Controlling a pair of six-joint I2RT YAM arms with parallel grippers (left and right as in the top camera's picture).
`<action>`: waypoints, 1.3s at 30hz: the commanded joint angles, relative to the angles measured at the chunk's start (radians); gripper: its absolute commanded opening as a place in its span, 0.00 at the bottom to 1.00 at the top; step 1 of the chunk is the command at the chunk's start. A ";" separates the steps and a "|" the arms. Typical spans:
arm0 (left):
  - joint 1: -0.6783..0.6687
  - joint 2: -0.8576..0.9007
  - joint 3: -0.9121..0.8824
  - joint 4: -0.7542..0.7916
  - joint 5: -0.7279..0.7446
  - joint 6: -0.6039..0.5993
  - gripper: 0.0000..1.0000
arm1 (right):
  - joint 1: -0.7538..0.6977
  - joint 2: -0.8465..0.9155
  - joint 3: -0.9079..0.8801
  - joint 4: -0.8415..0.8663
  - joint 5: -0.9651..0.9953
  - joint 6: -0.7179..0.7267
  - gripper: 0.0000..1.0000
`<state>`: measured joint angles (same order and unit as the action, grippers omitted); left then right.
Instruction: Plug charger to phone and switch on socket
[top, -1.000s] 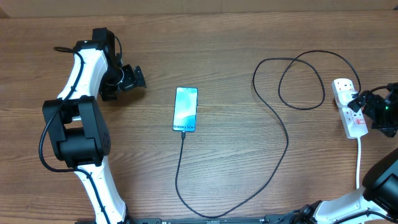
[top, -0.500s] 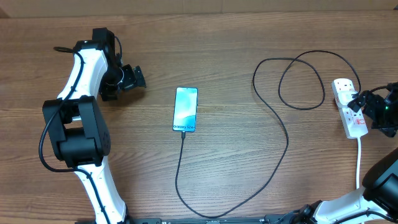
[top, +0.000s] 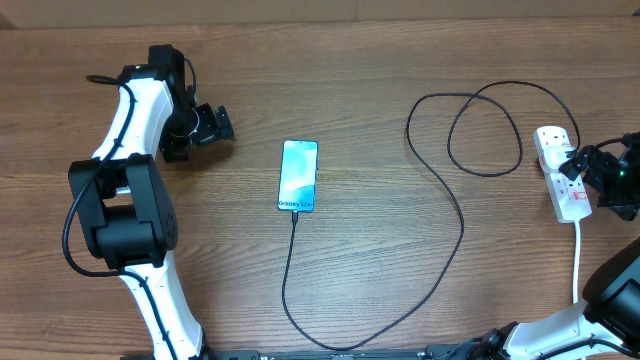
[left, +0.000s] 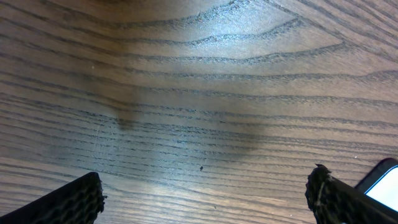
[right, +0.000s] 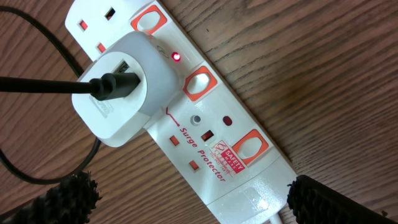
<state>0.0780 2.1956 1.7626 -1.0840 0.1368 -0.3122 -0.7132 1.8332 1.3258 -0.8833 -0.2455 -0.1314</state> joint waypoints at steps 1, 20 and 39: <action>-0.009 0.008 0.019 0.001 -0.014 -0.010 1.00 | 0.000 -0.018 0.015 0.003 0.001 -0.008 1.00; -0.010 -0.004 0.019 0.001 -0.014 -0.010 1.00 | 0.000 -0.018 0.015 0.003 0.001 -0.008 1.00; -0.014 -0.520 0.019 0.000 -0.014 -0.010 1.00 | 0.000 -0.018 0.015 0.003 0.001 -0.008 1.00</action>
<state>0.0780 1.7222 1.7687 -1.0836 0.1364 -0.3126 -0.7136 1.8332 1.3258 -0.8837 -0.2459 -0.1318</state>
